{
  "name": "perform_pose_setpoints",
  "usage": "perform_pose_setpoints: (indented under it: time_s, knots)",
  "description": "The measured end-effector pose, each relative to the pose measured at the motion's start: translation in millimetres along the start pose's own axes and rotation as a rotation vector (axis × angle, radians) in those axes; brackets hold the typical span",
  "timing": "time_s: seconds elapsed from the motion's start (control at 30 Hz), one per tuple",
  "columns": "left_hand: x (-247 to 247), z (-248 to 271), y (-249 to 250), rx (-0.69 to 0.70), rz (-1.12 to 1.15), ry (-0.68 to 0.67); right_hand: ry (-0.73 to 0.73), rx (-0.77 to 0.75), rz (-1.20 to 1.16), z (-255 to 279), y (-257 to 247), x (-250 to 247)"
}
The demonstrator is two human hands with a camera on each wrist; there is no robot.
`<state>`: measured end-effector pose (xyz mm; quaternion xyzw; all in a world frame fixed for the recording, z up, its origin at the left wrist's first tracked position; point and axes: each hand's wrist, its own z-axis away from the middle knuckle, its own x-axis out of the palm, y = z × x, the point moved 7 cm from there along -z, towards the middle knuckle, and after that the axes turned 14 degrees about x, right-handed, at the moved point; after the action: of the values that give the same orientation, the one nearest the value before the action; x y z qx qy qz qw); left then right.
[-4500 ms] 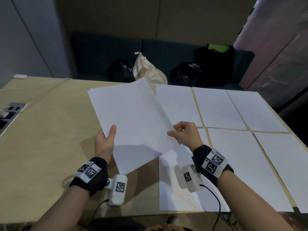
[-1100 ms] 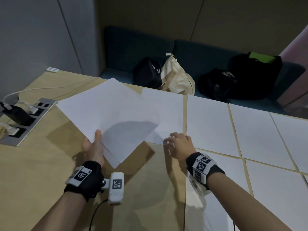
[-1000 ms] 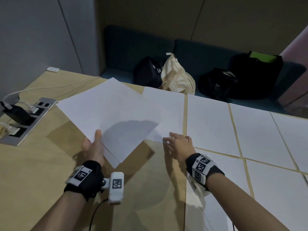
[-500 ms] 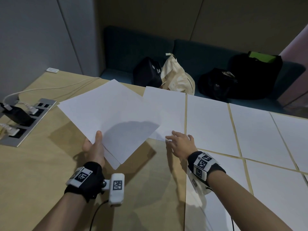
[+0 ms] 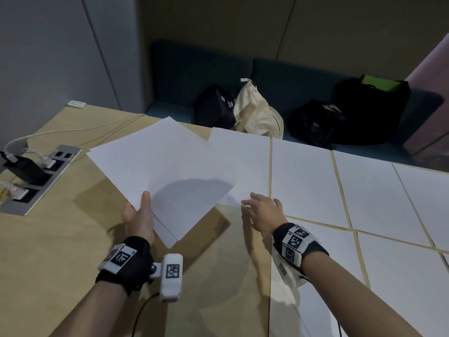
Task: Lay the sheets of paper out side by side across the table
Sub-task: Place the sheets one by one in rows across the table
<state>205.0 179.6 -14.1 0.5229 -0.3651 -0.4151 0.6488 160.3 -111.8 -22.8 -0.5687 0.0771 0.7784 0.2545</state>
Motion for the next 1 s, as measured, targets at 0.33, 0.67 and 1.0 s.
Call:
perform_pose_setpoints:
  time_s: [0.33,0.67,1.0]
  knots:
    - [4.6,-1.3,-2.8,0.024,0.029,-0.036,0.02,0.097,-0.628,-0.2,10.4,-34.7]
    - [18.9,16.8,6.5,0.106,-0.006,-0.27,-0.193,0.118,-1.129,29.3,2.6,-59.4]
    - [12.6,35.9,9.1,0.176,-0.031,-0.352,0.074,0.158,-1.09,37.2,28.1,-63.0]
